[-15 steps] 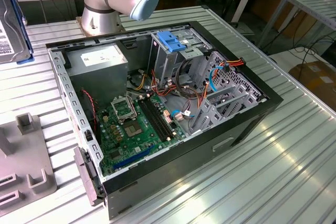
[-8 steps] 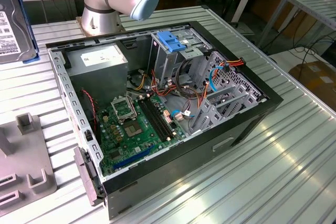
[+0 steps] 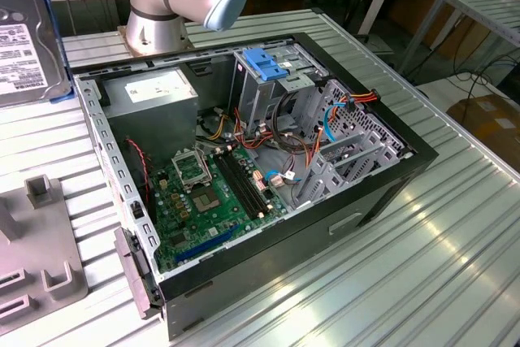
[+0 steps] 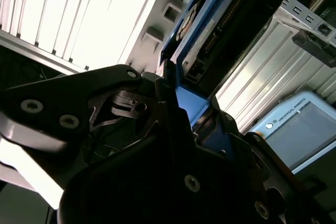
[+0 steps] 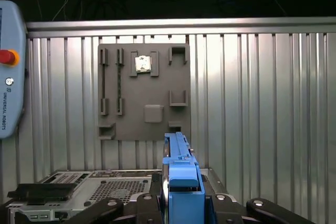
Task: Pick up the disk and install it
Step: 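Pick up the disk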
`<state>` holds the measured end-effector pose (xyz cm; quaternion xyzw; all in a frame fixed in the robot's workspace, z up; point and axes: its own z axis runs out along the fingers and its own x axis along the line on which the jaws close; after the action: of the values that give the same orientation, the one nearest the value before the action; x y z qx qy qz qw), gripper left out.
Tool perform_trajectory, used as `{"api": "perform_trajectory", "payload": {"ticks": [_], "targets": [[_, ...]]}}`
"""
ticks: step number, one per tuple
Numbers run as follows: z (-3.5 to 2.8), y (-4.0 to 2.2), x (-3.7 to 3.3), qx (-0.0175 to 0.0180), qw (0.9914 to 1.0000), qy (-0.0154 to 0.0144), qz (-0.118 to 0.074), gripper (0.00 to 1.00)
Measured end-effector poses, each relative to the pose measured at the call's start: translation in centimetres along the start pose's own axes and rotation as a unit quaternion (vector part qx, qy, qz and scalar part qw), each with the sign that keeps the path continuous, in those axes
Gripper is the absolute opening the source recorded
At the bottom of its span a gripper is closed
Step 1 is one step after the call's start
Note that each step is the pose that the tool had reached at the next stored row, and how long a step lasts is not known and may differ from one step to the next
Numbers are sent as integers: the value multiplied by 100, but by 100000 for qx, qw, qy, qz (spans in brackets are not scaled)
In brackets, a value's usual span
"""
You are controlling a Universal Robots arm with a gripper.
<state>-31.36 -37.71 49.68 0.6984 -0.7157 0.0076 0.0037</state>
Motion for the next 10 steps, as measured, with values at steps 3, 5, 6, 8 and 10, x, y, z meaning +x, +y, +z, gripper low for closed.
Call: {"api": "perform_trajectory", "payload": {"ticks": [3, 5, 6, 8, 10], "targets": [[7, -168, 22, 2, 100000, 0, -1, 37], [10, -241, 31, 1, 100000, -3, 1, 37], [12, -295, 34, -1, 100000, 0, 0, 37], [15, -391, 37, -5, 100000, 3, 1, 37], [19, -499, 38, 2, 100000, -4, -3, 37]]}}
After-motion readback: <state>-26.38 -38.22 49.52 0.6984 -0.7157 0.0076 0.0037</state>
